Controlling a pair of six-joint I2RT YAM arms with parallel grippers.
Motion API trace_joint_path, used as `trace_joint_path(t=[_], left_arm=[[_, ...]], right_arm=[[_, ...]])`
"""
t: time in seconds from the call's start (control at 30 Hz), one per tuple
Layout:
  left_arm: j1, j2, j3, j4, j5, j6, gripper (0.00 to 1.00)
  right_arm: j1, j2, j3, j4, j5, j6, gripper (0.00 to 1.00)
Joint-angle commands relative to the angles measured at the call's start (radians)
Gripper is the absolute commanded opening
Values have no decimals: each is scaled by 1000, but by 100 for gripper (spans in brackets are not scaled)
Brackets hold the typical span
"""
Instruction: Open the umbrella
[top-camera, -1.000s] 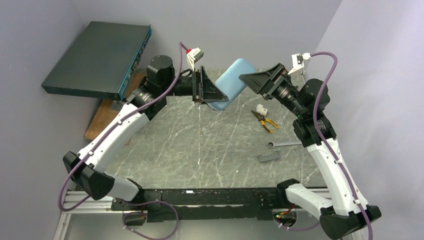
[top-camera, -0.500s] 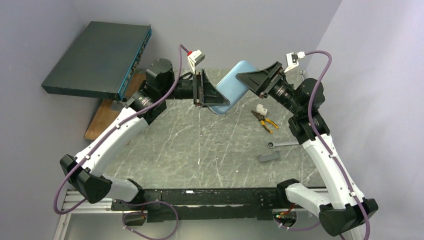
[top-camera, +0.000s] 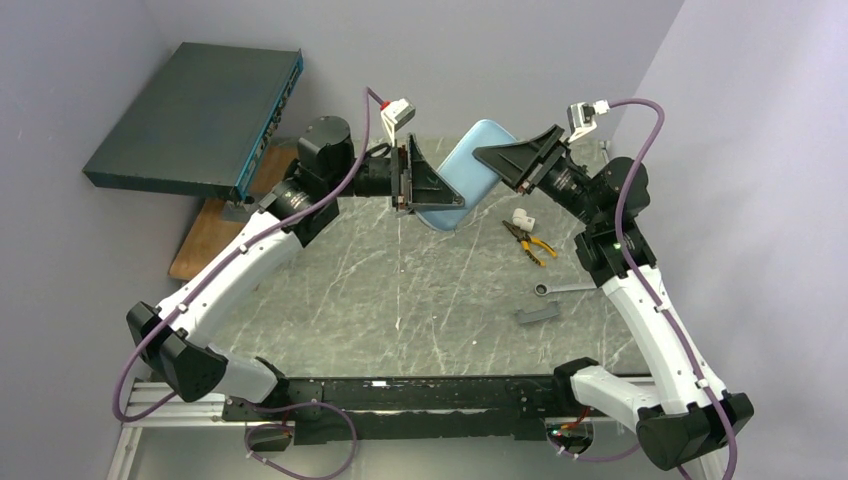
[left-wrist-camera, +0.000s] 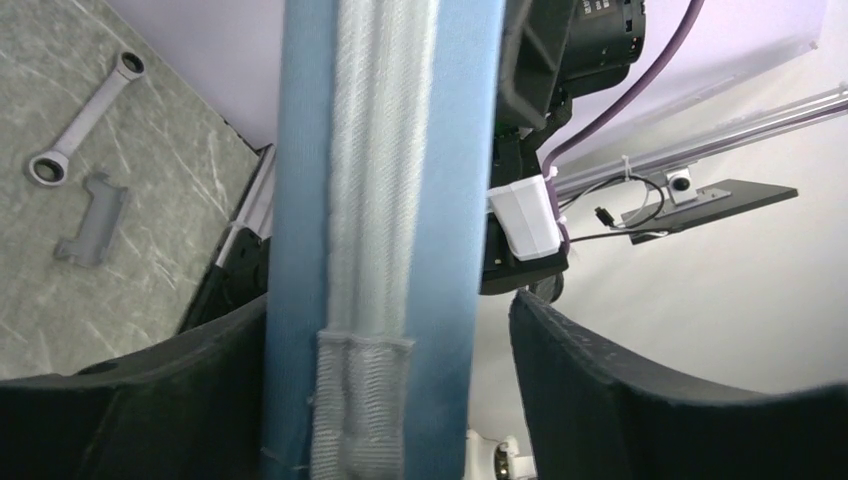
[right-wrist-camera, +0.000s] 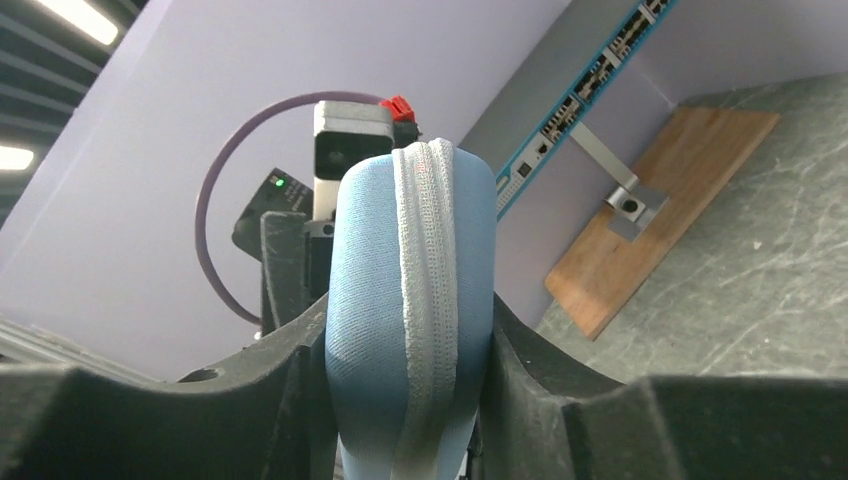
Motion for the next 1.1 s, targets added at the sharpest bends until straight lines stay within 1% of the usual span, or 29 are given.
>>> trace_joint_path(t=[0.0,0.03,0.07,0.13,0.27,0.4,0.47,0.6,0.67,0.73,0.77,0.83,1.07], left_arm=[[-8,-5,57,39,-6,31,87],[-7,-3,63,26,-9,40,92],[-8,-1,68,13,-15,49,93],[-6,4,78,-10,-26,67,94],[4,10,108,-71,-59,117,92],[20,15,118,-95,-68,141,87],[28,15,111,-88,-68,138,82],[41,16,106,-75,-68,136,77],[50,18,107,-70,-59,136,72],[56,21,102,-60,-46,136,64],[57,23,99,-56,-38,135,63],[58,31,93,-40,-18,127,62],[57,41,41,84,87,51,69]], right_arm=[[2,-1,27,-23,-17,-6,39],[1,-3,26,-34,-16,-10,36],[1,-7,23,-39,-12,-11,33],[1,-13,14,-41,-5,-9,31],[2,-17,15,-38,-5,-3,31],[2,-5,30,-39,-15,-4,30],[1,-2,33,-35,-20,-1,30],[1,1,33,-26,-25,1,29],[1,1,34,-27,-23,2,29],[1,1,33,-26,-22,1,29],[1,2,33,-23,-20,3,29],[1,8,35,-9,-22,7,29],[2,26,25,46,-34,29,29]])
